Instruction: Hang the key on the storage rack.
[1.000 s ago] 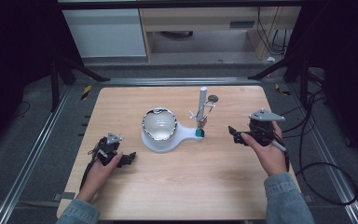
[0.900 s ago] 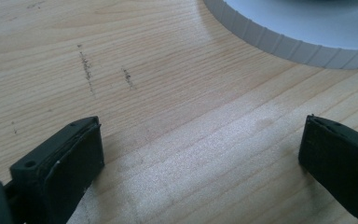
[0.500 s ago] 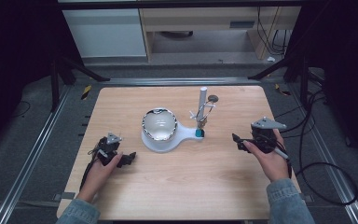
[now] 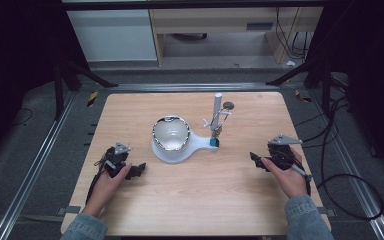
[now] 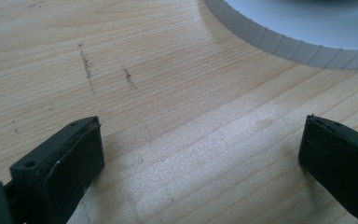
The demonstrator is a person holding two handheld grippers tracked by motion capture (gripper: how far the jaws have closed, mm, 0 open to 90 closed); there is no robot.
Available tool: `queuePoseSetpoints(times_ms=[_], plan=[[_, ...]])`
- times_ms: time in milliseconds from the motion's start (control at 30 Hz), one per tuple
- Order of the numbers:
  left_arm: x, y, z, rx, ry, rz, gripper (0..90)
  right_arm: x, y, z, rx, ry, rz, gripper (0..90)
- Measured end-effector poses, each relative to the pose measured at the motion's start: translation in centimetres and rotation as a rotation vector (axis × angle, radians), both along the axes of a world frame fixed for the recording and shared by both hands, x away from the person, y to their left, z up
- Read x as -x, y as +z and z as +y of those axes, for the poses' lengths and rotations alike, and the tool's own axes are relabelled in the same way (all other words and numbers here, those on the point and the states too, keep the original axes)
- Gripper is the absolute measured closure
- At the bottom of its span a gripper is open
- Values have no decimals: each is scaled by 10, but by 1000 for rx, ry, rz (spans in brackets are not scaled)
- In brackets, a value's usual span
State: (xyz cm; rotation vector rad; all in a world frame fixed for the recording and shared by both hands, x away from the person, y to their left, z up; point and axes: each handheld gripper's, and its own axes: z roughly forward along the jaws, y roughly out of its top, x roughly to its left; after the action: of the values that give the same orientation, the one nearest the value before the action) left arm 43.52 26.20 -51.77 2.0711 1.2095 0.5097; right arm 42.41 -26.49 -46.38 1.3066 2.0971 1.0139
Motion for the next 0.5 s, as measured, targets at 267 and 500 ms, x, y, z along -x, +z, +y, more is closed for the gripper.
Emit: queuePoseSetpoints(times_ms=[267,500], plan=[[0,0,0,0,1,0,0,-14,-21,-10,5,-74,56,102],[0,0,0,0,1,0,0,-20,-31,-12,13,-120,79,78]])
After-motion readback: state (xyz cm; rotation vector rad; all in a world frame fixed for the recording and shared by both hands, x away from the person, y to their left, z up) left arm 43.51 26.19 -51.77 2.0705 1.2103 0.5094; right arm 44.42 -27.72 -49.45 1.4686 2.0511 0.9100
